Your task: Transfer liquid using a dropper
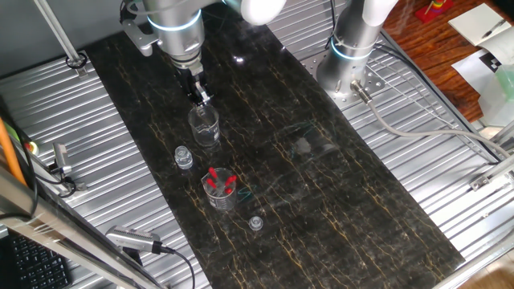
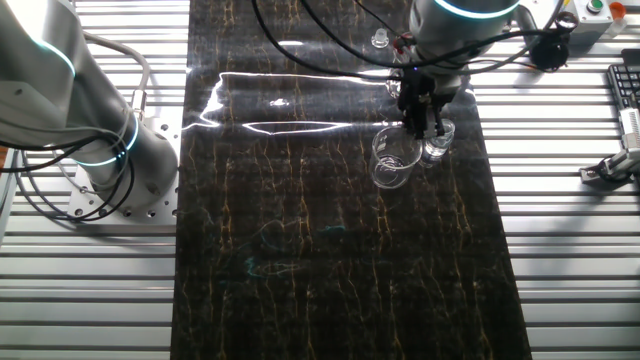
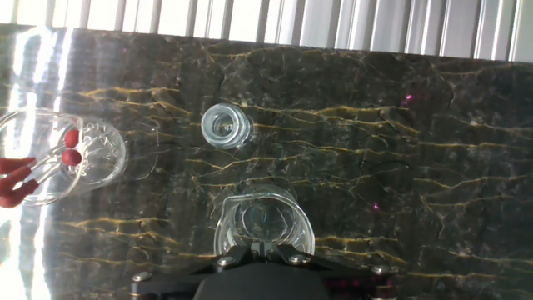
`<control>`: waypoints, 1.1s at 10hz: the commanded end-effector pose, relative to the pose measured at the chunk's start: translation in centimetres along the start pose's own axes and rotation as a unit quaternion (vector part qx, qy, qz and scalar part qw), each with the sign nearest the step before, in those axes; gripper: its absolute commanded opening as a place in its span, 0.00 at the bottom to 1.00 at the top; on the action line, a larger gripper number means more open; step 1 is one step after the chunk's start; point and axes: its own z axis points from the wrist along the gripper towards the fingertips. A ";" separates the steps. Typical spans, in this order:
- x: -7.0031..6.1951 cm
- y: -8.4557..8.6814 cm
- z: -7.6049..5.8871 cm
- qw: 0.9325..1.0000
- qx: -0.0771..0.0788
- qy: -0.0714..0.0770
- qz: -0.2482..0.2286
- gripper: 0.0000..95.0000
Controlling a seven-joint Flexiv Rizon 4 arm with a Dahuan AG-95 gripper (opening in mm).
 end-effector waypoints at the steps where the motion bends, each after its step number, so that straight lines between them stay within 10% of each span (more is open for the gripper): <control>1: 0.1 0.0 0.0 1.000 -0.001 0.000 0.000 0.00; 5: -2.7 4.3 -0.4 0.999 0.014 0.014 0.031 0.00; 11: -2.9 4.2 -0.2 1.000 0.010 -0.001 0.002 0.00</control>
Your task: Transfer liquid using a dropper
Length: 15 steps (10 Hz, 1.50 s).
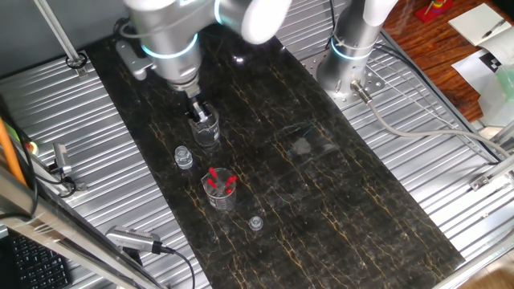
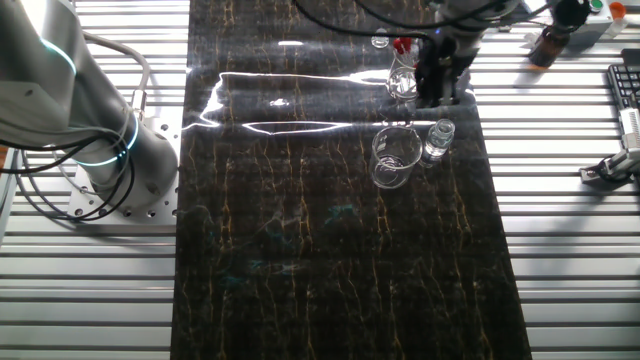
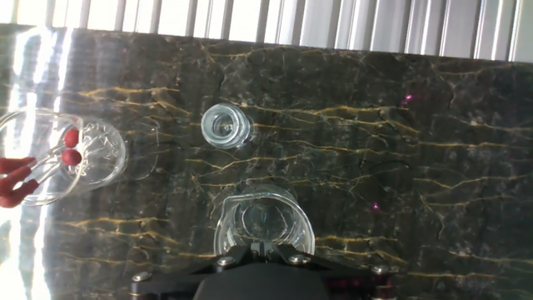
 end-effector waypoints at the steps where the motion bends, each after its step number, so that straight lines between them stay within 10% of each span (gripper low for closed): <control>1: -0.3 0.1 0.1 0.999 -0.008 -0.011 -0.052 0.00; 4: -0.3 0.1 0.1 0.994 -0.039 -0.004 -0.103 0.00; 12: -0.5 0.4 -0.3 0.994 -0.036 0.012 -0.101 0.00; 15: -0.3 4.6 -0.6 0.996 -0.027 0.011 -0.084 0.00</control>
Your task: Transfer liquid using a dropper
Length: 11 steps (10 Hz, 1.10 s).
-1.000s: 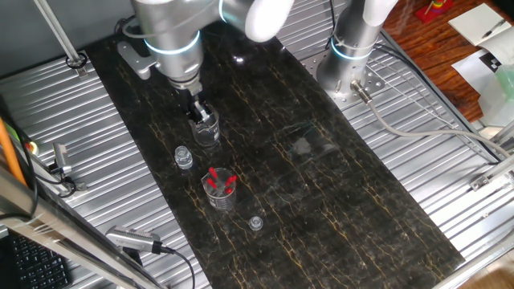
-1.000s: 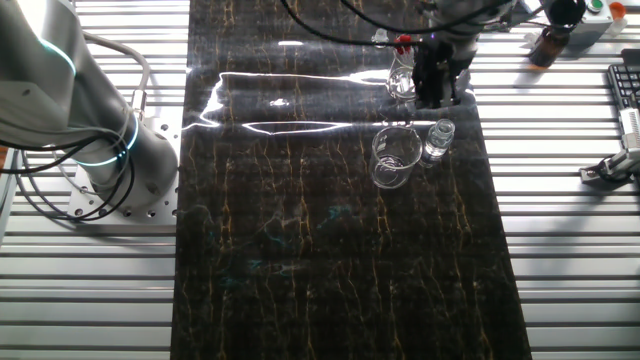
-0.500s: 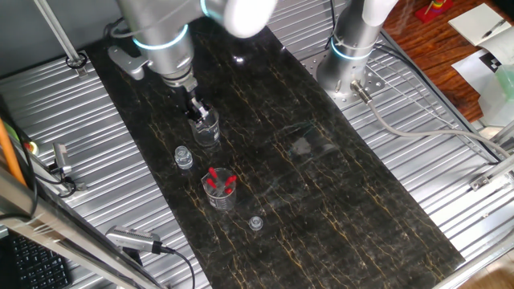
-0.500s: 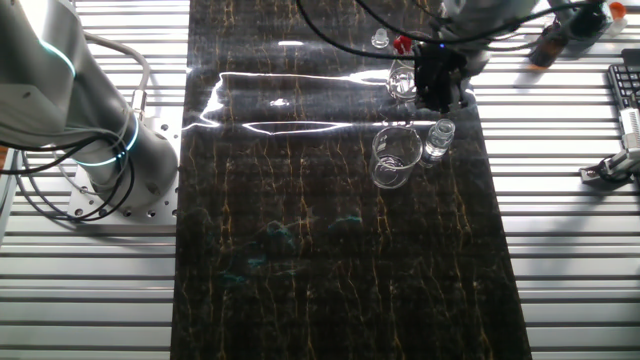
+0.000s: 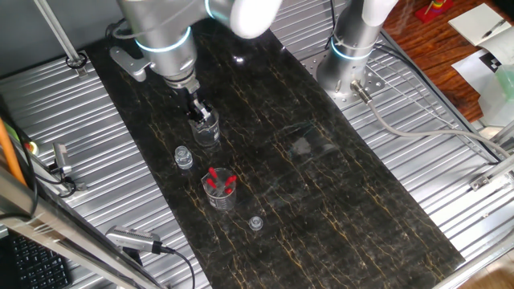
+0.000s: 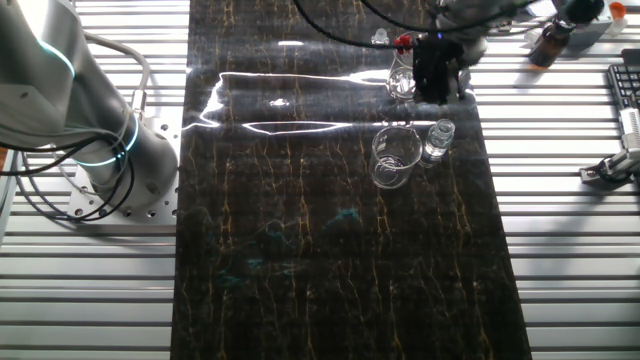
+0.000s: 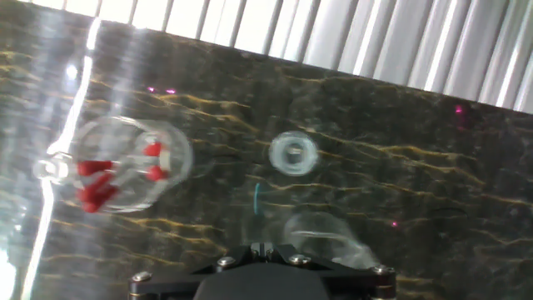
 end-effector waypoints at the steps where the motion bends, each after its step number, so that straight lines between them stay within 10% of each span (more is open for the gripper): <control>1: -0.6 2.4 0.4 1.000 0.002 -0.001 0.006 0.00; 2: -1.5 3.9 0.7 1.000 0.003 -0.001 0.019 0.20; 6: -3.8 8.1 2.0 0.999 0.008 -0.001 0.050 0.20; 11: -3.0 10.9 3.4 0.997 0.011 -0.008 0.070 0.20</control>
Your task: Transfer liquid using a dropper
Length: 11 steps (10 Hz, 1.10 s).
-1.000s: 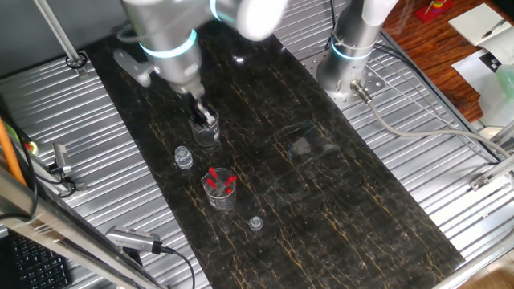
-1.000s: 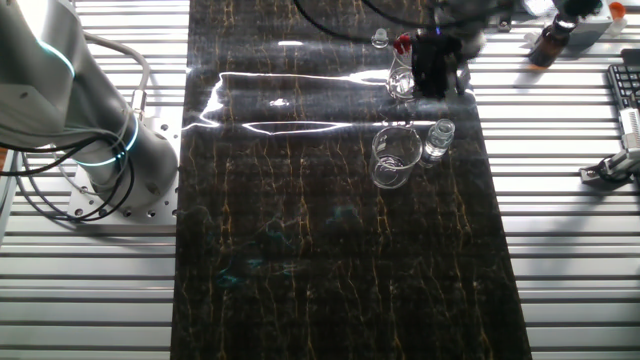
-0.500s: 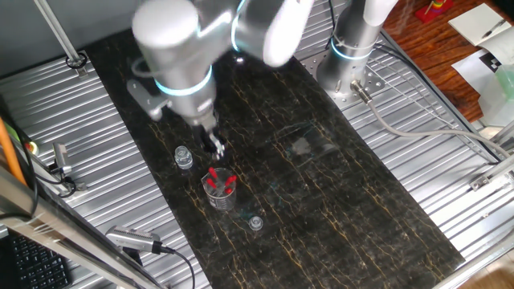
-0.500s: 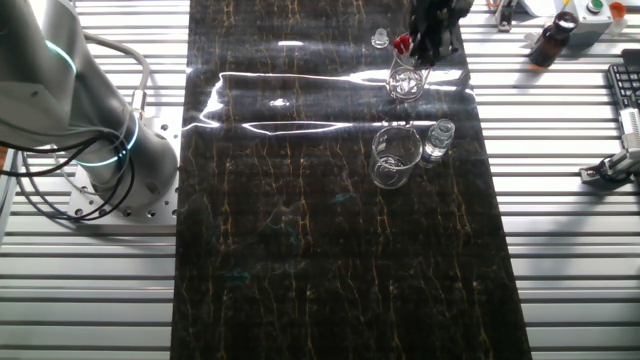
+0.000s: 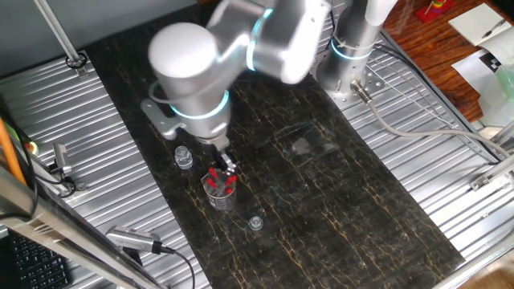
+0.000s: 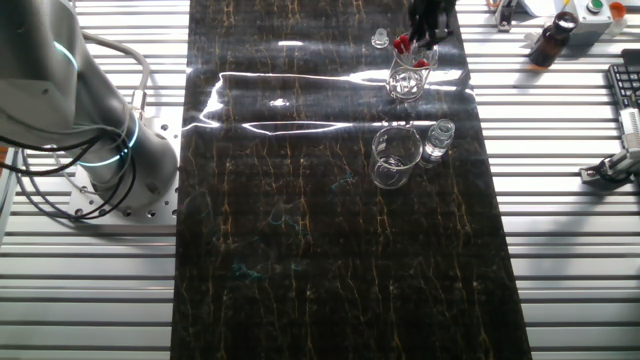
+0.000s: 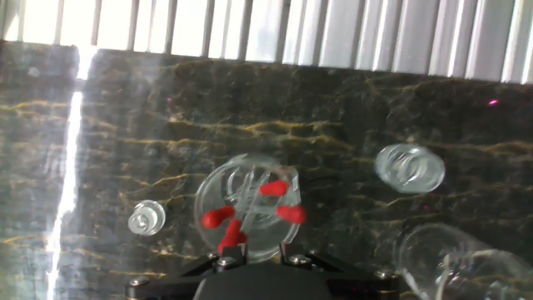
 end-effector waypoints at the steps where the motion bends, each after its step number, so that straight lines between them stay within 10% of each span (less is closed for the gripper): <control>1: 0.0 0.9 0.3 1.000 0.001 -0.001 0.009 0.20; 11: -0.5 2.2 1.7 1.000 0.003 -0.018 0.021 0.20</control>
